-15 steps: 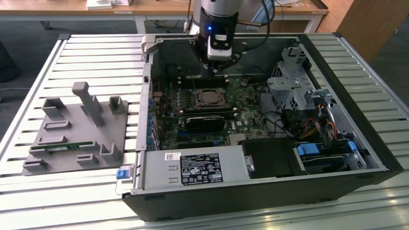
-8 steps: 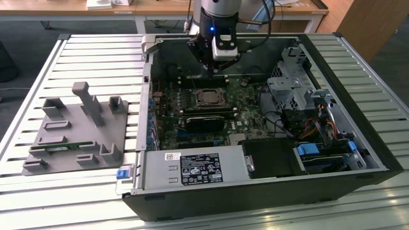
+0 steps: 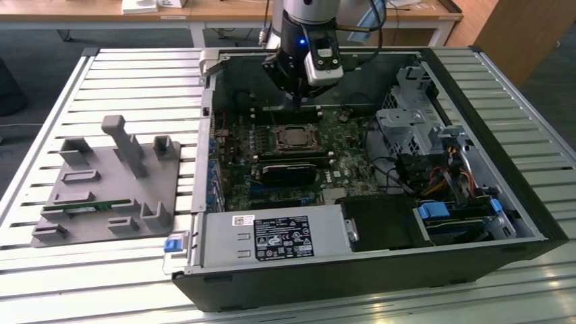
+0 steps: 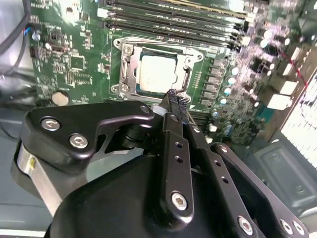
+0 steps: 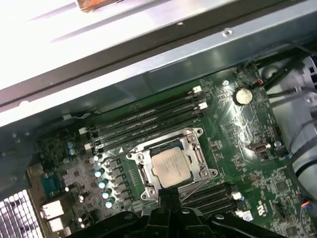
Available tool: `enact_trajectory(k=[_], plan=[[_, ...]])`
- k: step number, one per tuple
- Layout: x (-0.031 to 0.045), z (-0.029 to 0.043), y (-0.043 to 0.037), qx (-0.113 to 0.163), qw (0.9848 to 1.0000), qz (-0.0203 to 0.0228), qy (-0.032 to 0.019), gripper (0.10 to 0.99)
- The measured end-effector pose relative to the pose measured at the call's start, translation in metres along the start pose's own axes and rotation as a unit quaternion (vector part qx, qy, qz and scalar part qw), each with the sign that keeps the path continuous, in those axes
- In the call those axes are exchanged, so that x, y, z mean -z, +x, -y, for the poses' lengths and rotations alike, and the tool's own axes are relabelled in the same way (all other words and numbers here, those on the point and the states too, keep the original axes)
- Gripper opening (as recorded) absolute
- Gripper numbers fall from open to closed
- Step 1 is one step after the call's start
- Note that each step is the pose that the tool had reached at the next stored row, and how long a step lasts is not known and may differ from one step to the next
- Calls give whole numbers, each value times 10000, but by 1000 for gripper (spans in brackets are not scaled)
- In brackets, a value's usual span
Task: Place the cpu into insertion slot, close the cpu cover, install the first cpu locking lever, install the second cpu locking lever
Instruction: 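Install the first cpu locking lever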
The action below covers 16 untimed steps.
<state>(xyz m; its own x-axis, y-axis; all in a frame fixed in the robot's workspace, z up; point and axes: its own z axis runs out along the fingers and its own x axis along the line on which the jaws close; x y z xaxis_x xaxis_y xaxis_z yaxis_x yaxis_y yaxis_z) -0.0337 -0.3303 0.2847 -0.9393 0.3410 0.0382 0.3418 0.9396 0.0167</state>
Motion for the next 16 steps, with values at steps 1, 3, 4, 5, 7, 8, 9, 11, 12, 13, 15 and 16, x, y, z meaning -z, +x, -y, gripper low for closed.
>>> enact_trajectory(k=[1, 3, 4, 5, 7, 8, 9, 11, 12, 13, 15, 16], plan=[[0, 0, 0, 89, 10000, -1, 3, 106], [-1, 0, 0, 227, 9997, 3, 9, 106], [-1, 0, 0, 275, 9996, 9, 14, 106], [-1, 0, 0, 331, 9994, 14, 15, 106], [-1, 0, 0, 472, 9989, 23, 18, 106], [-2, 0, 0, 549, 9985, 27, 18, 106], [-2, 0, 0, 628, 9980, 31, 19, 106], [-2, 0, 0, 767, 9970, 44, 20, 106], [-2, 0, 0, 831, 9965, 53, 19, 106], [-2, 0, 0, 899, 9959, 60, 18, 106], [-2, 0, 0, 1048, 9945, 71, 21, 106], [-2, 0, 0, 1116, 9937, 75, 24, 106]])
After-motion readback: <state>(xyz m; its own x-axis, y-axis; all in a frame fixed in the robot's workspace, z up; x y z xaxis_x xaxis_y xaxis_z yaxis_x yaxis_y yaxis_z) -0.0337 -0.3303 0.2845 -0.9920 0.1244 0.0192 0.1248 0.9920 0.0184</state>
